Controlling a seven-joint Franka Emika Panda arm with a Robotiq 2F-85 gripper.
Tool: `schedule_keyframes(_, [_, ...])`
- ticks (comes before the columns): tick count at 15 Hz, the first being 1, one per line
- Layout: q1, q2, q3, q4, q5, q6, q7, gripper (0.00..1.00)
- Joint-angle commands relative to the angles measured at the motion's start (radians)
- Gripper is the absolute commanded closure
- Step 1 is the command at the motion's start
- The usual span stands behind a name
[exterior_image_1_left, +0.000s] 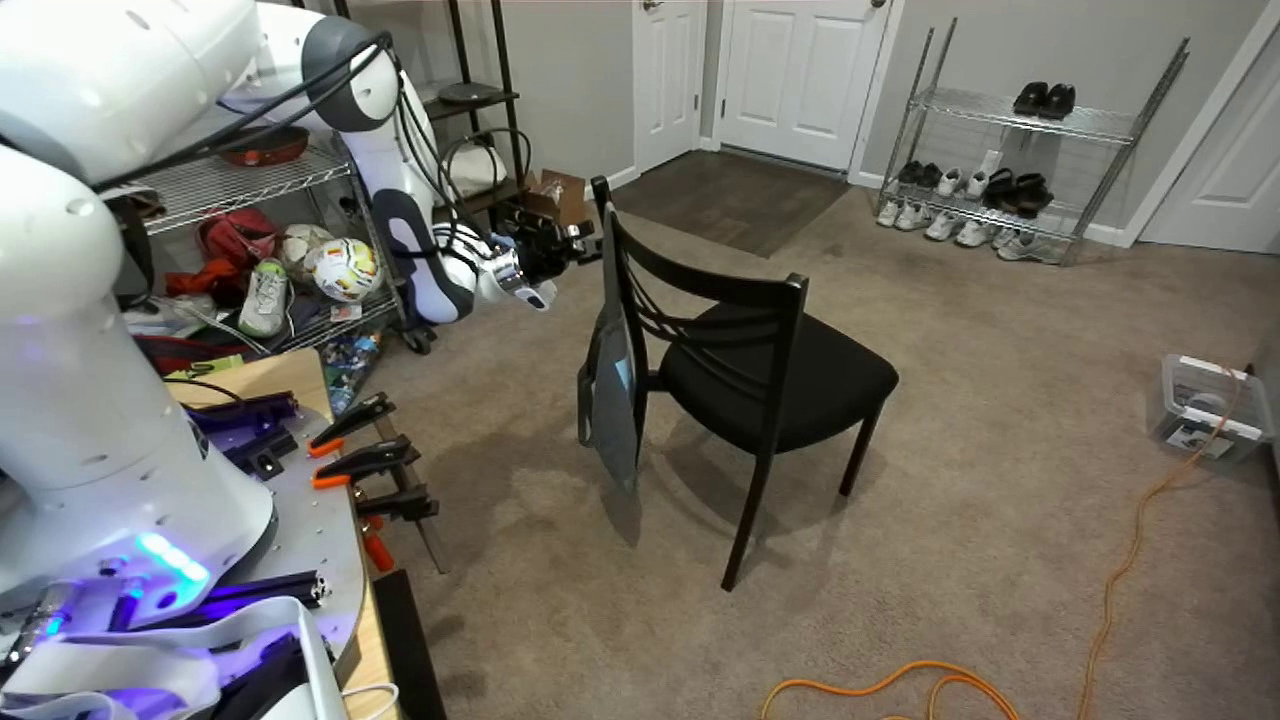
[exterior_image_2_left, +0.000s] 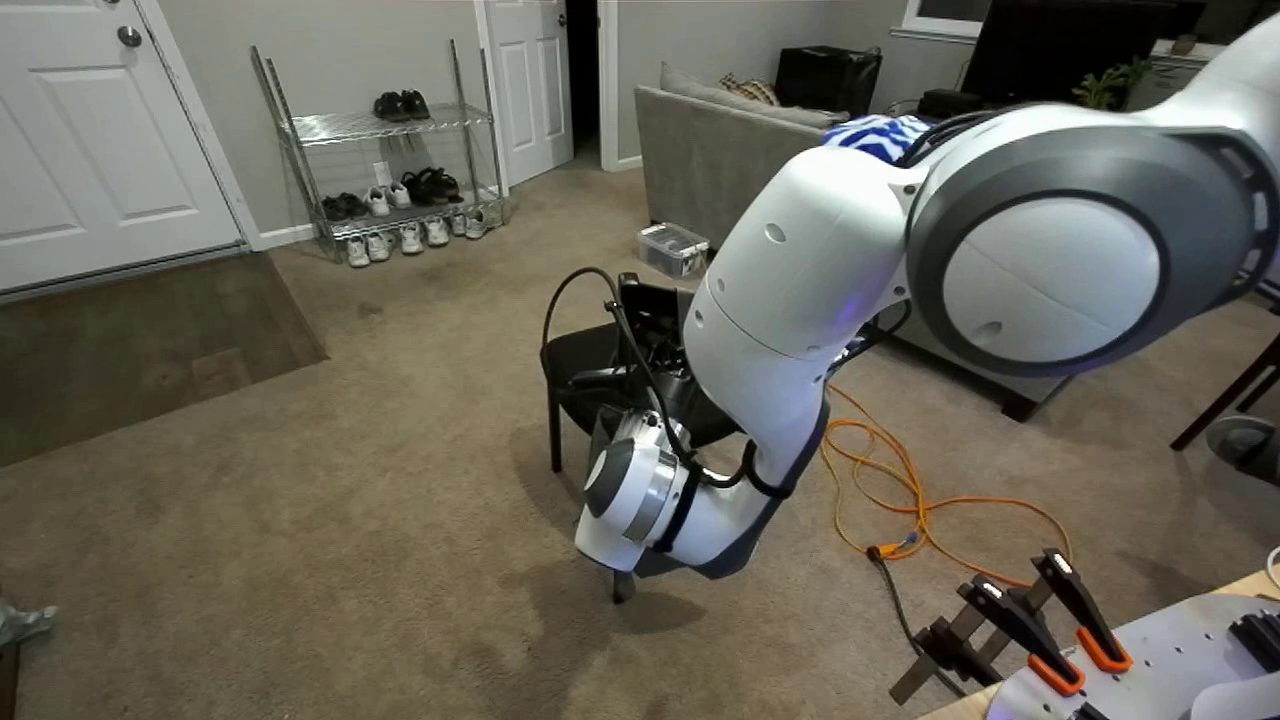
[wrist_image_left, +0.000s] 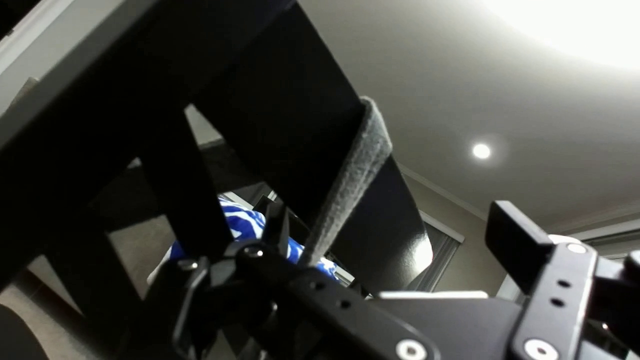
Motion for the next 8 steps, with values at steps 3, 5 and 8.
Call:
schedule_keyframes(3, [-0.020, -0.066, 0.015, -0.091, 0.010, -0.032, 0.019, 0.00])
schedule_keyframes(5, [-0.030, -0.060, 0.027, -0.082, 0.028, -0.027, 0.005, 0.00])
schedule_keyframes(8, [-0.044, -0.053, 0.041, -0.074, 0.053, -0.027, -0.004, 0.00])
